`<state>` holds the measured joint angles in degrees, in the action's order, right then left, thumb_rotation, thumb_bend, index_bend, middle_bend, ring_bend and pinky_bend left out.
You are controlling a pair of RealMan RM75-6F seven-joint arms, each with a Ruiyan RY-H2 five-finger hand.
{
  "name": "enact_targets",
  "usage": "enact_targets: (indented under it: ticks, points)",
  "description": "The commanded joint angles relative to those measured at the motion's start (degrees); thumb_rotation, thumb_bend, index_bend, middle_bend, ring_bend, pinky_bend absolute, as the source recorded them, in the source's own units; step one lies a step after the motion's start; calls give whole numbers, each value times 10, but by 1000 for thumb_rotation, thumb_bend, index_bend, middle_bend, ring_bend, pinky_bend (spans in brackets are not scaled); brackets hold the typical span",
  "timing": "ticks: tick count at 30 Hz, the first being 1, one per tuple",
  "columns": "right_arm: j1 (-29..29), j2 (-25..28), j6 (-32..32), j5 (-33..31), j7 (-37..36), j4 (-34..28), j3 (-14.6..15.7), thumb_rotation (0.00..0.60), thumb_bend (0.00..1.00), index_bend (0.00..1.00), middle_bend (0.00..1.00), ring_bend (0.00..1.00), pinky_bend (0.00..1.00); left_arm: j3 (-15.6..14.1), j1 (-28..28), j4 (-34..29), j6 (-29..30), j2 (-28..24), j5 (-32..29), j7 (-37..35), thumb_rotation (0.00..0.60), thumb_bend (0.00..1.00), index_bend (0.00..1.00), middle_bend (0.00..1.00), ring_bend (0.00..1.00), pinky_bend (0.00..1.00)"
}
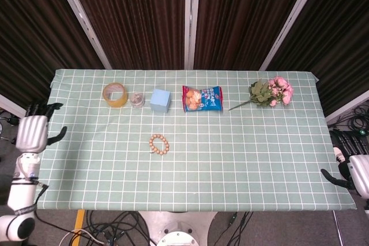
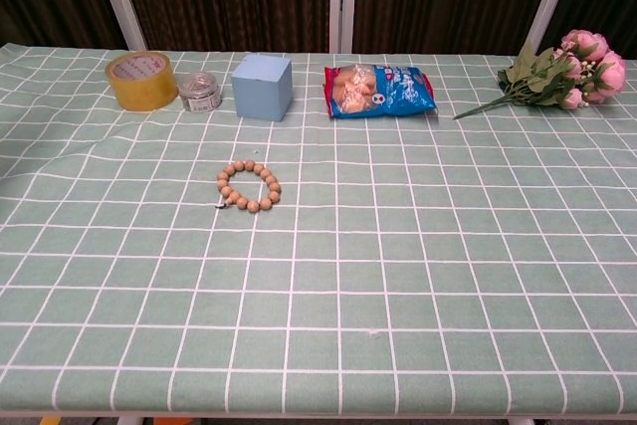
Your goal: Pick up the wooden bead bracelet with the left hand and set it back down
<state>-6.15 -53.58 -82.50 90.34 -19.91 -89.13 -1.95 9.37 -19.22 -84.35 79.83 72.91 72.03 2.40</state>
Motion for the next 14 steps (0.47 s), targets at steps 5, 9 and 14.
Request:
enact_targets:
  ticks: [5, 9, 14]
  points:
    - [13, -23, -26, 11, 1, 15, 7, 600, 143, 0, 36, 0, 0, -61, 88, -45, 108, -19, 77, -23, 600, 284, 236, 289, 106, 82]
    - [13, -28, -29, 13, -5, 20, 7, 600, 143, 0, 36, 0, 0, -74, 105, -64, 131, -22, 102, 13, 600, 281, 236, 289, 106, 80]
    - [4, -31, -15, 13, -9, 25, 7, 600, 143, 0, 36, 0, 0, -87, 115, -99, 115, -43, 103, 45, 600, 281, 236, 289, 106, 80]
